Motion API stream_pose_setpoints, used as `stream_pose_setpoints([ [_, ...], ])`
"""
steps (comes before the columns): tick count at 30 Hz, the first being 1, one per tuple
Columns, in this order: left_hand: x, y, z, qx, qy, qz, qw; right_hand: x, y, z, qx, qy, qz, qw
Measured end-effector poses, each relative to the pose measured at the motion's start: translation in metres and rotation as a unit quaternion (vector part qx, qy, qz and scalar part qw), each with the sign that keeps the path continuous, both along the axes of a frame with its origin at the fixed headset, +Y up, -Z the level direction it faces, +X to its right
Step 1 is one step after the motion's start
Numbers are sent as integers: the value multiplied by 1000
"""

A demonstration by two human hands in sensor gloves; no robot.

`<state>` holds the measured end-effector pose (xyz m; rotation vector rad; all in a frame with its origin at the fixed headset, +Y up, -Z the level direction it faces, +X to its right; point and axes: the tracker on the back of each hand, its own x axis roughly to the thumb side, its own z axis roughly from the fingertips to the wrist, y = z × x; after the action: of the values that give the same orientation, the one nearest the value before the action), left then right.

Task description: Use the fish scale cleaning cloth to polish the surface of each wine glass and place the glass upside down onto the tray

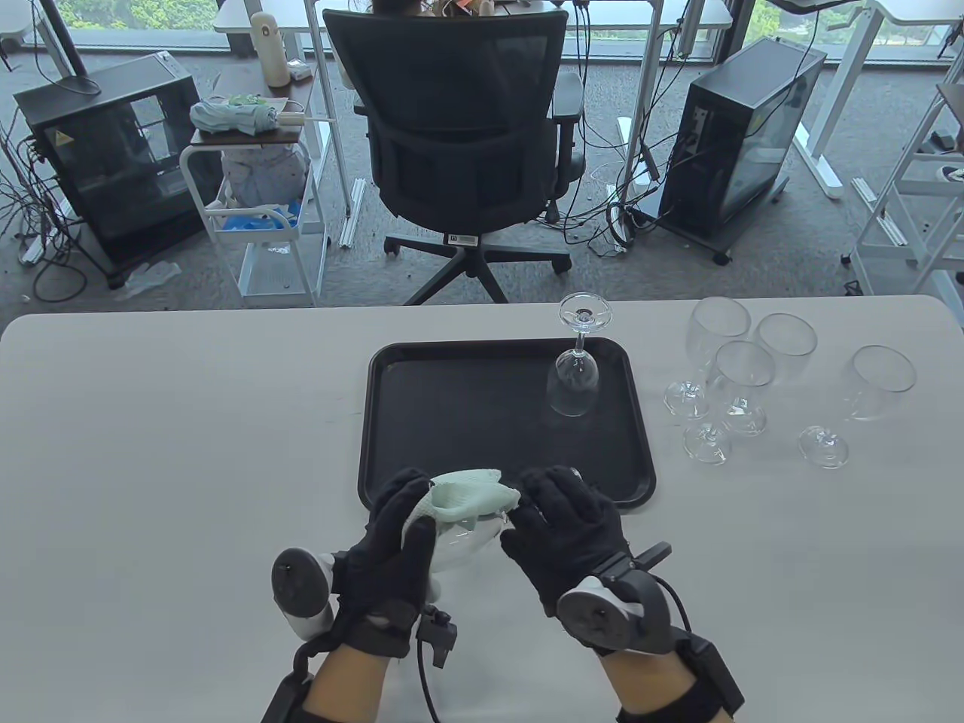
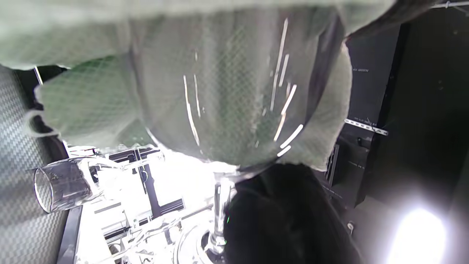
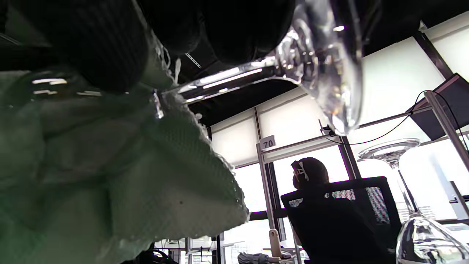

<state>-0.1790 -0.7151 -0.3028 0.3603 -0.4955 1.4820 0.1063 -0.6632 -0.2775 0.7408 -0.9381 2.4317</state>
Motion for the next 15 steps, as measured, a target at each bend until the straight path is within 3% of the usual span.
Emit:
stream_pose_setpoints([
  [2, -2, 0, -1, -1, -6, 6, 1000, 24, -2, -6, -21, 44, -105, 993],
  [5, 0, -1, -2, -11, -36, 33, 999, 54, -13, -25, -131, 116, -234, 956],
  [6, 2, -2, -2, -18, -42, 41, 998, 58, -20, -31, -157, 157, -261, 940],
  [9, 8, -2, 1, -40, -58, 38, 997, 53, -30, -41, -198, 199, -252, 926],
  [11, 7, -1, 2, -39, -32, 35, 998, 51, -35, -43, -200, 183, -280, 921],
  [13, 7, 0, 1, -13, -61, 18, 998, 46, -42, -43, -241, 193, -344, 886],
  [15, 8, 1, 1, 15, -69, -16, 997, 45, -46, -43, -303, 161, -374, 862],
])
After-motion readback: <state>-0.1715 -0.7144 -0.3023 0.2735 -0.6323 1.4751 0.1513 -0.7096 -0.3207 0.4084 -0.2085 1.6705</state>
